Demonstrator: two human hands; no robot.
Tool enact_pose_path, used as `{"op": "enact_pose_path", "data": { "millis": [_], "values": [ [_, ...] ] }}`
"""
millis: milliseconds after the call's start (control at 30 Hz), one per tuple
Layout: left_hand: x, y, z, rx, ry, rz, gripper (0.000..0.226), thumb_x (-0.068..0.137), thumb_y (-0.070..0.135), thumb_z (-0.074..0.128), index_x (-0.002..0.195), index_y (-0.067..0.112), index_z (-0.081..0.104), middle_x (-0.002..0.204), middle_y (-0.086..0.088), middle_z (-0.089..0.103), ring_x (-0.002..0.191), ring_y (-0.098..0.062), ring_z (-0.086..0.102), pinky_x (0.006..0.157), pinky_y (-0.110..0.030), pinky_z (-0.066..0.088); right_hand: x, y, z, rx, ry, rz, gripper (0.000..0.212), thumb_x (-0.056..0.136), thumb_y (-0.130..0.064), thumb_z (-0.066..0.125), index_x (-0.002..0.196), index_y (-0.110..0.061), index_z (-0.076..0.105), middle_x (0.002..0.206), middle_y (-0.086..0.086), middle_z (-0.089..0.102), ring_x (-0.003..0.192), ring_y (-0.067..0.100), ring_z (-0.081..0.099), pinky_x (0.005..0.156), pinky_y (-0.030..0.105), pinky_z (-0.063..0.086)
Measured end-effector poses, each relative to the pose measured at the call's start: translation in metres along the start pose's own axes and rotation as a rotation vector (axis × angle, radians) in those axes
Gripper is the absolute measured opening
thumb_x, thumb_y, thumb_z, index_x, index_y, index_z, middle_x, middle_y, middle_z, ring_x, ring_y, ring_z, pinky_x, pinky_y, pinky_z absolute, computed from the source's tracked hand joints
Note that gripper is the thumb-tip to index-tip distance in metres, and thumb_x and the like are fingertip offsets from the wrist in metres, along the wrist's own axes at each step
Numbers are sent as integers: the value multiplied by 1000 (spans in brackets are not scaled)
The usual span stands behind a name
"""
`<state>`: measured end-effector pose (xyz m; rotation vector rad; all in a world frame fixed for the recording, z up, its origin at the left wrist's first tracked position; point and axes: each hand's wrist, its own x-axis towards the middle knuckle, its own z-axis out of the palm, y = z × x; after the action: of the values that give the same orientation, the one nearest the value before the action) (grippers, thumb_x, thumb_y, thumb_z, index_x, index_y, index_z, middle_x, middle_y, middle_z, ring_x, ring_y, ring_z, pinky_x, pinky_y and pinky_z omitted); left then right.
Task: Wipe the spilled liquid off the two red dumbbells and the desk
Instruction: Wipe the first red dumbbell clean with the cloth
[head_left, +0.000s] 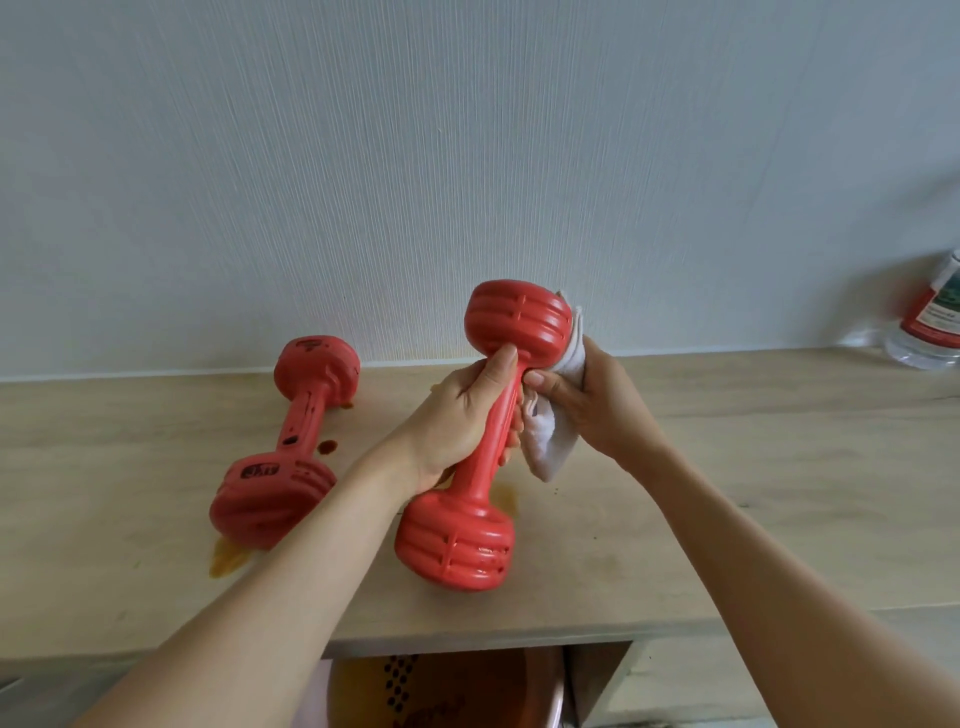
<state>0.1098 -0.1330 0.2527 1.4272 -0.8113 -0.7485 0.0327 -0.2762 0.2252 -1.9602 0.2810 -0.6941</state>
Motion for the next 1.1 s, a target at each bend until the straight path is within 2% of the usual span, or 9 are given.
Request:
{"op": "enact_pose_path", "data": {
  "millis": [100, 233, 333, 400, 467, 567, 700, 800, 1100],
  "values": [
    [1, -2, -3, -6, 16, -26, 44, 93, 46, 40, 87, 4, 53, 64, -6, 53, 50, -15, 52, 49, -27, 46, -1, 4, -6, -76, 50, 72, 28, 81, -26, 71, 101, -11, 59, 95, 8, 66, 84, 17, 63, 76, 33, 49],
    [5, -3, -6, -104, 133, -31, 45, 96, 45, 34, 88, 6, 53, 65, -5, 53, 52, -14, 52, 50, -25, 47, 3, -18, -2, 71, 156, 35, 42, 81, -33, 69, 114, -14, 51, 118, 14, 48, 106, 18, 54, 93, 31, 46],
    [10, -5, -5, -237, 172, -16, 38, 100, 38, 32, 101, 11, 58, 90, -6, 66, 84, -17, 64, 75, -27, 52, -2, -37, 15, 60, 16, -49, 36, 93, -37, 50, 108, -4, 49, 106, 11, 47, 100, 10, 46, 87, 16, 42],
    [12, -7, -4, -274, 210, -21, 30, 100, 32, 35, 115, 13, 54, 108, -7, 65, 103, -18, 62, 85, -27, 50, -10, -42, 29, -28, -68, -11, 25, 98, -33, 40, 104, -11, 49, 103, 6, 44, 96, 8, 44, 82, 19, 38],
    [11, -7, -5, -256, 262, -33, 25, 100, 30, 37, 115, 14, 49, 100, -4, 64, 92, -13, 63, 72, -21, 51, -16, -45, 37, -183, -119, -42, 21, 98, -32, 40, 102, -14, 52, 100, 8, 50, 87, 12, 51, 78, 29, 38],
    [12, -6, -9, -238, 290, -42, 26, 99, 31, 37, 115, 14, 49, 88, -2, 62, 80, -11, 62, 65, -22, 50, -19, -51, 36, -424, -192, -95, 33, 97, -23, 44, 127, -8, 50, 123, 10, 49, 106, 24, 53, 90, 31, 40],
    [14, -7, -6, -309, 284, -40, 16, 99, 28, 42, 103, 15, 49, 86, -3, 62, 79, -13, 62, 72, -26, 52, -16, -52, 33, -464, -125, -129, 13, 96, -19, 46, 92, -10, 56, 95, 7, 52, 90, 27, 54, 70, 29, 34],
    [16, -12, 1, -317, 270, -45, 14, 97, 29, 46, 107, 19, 47, 97, -4, 63, 88, -13, 63, 76, -27, 51, -9, -45, 34, -423, -16, -14, 30, 98, -22, 44, 69, -19, 40, 81, 6, 51, 75, 23, 47, 58, 27, 22],
    [23, -14, -10, -313, 416, -136, 17, 101, 25, 37, 108, 14, 48, 80, -4, 58, 69, -14, 59, 60, -26, 50, -18, -42, 27, -561, -295, -88, 15, 89, -16, 56, 78, -16, 44, 83, -2, 45, 78, 19, 46, 72, 37, 39]
  ]
}}
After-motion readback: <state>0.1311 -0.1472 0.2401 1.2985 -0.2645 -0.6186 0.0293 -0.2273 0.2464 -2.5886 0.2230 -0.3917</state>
